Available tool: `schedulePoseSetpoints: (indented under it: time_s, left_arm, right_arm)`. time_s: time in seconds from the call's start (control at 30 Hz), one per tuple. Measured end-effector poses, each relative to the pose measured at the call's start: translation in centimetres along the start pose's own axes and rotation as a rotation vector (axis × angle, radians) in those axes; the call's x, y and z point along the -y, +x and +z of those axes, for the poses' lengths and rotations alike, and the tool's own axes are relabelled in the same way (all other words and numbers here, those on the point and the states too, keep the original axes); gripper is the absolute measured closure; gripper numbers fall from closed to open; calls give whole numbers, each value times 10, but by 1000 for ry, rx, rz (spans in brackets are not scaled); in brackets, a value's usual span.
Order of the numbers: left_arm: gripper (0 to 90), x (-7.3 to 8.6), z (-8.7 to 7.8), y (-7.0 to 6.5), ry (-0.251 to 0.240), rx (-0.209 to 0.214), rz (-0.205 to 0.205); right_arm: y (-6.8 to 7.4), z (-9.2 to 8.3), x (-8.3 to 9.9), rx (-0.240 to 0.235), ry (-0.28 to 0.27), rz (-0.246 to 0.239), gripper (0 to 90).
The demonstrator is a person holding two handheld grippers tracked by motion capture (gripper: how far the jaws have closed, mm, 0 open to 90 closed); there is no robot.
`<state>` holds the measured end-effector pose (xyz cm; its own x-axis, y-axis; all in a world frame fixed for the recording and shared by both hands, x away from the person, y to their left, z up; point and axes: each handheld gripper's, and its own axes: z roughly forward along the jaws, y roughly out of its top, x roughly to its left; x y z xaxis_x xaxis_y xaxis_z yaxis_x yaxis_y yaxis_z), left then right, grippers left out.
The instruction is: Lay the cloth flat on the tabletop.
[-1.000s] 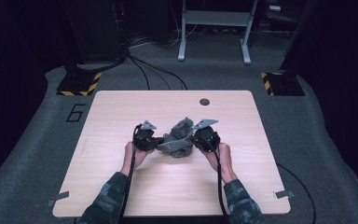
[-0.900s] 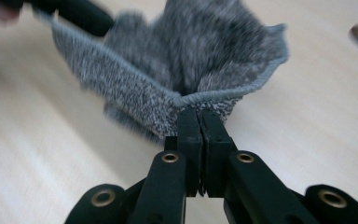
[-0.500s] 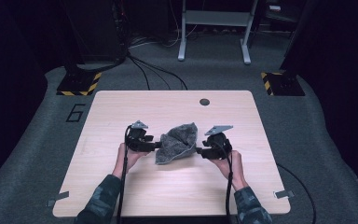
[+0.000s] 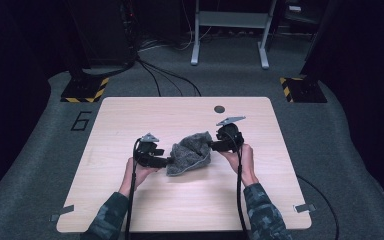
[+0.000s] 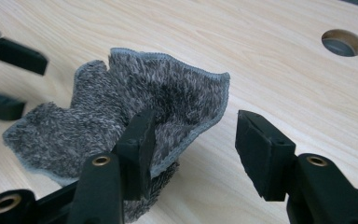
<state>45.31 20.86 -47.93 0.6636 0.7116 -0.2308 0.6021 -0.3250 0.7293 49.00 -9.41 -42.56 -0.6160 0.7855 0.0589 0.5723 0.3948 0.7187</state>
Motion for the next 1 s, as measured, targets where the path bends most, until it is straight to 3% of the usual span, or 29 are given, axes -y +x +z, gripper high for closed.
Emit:
schedulePoseSetpoints:
  time_s: [0.23, 0.43, 0.57, 0.7, 0.8, 1.0]
  left_arm:
    - [314, 23, -4, -12, 31, 2, 11]
    - [341, 32, 5, -18, 59, -7, 8]
    - [480, 32, 10, -15, 53, 4, -7]
    - [696, 31, 9, -13, 53, -4, 10]
    - [801, 30, 7, -11, 48, -6, 25]
    - [878, 30, 2, -6, 46, -31, 42]
  right_arm:
    - [-6, 6, -1, 23, -16, 22, 477]
    - [-11, 17, -7, 15, -14, 38, 487]
    - [-15, 32, -12, -2, 13, 55, 547]
    - [-18, 45, -10, -17, 47, 62, 733]
    - [-16, 48, -5, -12, 54, 64, 871]
    - [-12, 32, 5, 11, 41, 37, 896]
